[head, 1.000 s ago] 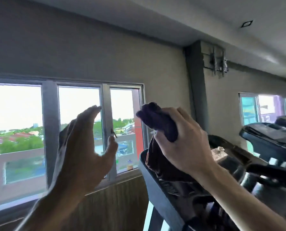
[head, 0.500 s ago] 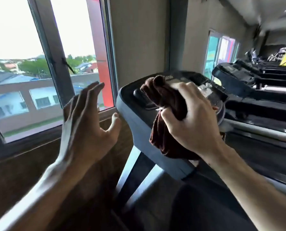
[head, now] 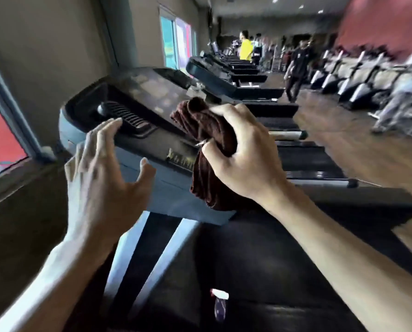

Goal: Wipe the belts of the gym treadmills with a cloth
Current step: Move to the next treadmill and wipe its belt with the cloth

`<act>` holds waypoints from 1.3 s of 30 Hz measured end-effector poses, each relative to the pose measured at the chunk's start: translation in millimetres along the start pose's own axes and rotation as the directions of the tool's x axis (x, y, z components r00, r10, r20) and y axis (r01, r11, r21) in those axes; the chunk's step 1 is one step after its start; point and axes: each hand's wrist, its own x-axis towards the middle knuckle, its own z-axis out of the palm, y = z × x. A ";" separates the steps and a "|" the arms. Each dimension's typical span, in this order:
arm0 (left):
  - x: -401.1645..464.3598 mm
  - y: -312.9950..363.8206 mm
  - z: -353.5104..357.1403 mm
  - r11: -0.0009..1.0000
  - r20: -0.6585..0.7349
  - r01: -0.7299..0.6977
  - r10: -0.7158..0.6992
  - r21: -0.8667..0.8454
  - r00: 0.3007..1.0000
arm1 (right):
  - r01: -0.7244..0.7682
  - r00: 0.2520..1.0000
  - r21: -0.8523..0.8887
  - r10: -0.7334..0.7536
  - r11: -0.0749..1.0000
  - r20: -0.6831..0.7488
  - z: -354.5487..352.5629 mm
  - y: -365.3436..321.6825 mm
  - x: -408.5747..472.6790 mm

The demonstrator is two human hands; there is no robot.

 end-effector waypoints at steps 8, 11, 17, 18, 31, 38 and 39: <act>-36.8 7.3 40.3 0.946 0.199 -0.164 0.224 -0.279 0.954 | -0.310 0.951 -0.322 0.295 0.894 -0.094 -58.7 -13.0 -87.6; -65.6 17.2 61.0 0.925 0.234 -0.162 0.252 -0.344 0.939 | -0.400 0.915 -0.387 0.389 0.831 -0.111 -76.1 -7.8 -128.3; -138.4 14.1 102.2 0.920 0.358 -0.046 0.197 -0.388 0.913 | -0.512 0.835 -0.411 0.550 0.754 -0.031 -72.8 21.0 -204.6; -155.3 9.0 112.8 0.930 0.399 -0.012 0.169 -0.367 0.901 | -0.529 0.815 -0.408 0.580 0.744 0.000 -67.0 29.4 -222.1; -315.1 -70.6 272.7 0.966 0.733 0.255 -0.151 -0.033 0.663 | -0.617 0.611 -0.462 0.758 0.636 0.227 28.5 169.2 -406.5; -364.3 -144.0 389.3 0.946 0.774 0.311 -0.267 0.097 0.573 | -0.655 0.537 -0.491 0.811 0.574 0.231 109.0 250.6 -484.2; -373.4 -153.0 403.4 0.938 0.774 0.328 -0.291 0.114 0.563 | -0.662 0.525 -0.494 0.819 0.563 0.230 117.6 261.1 -494.9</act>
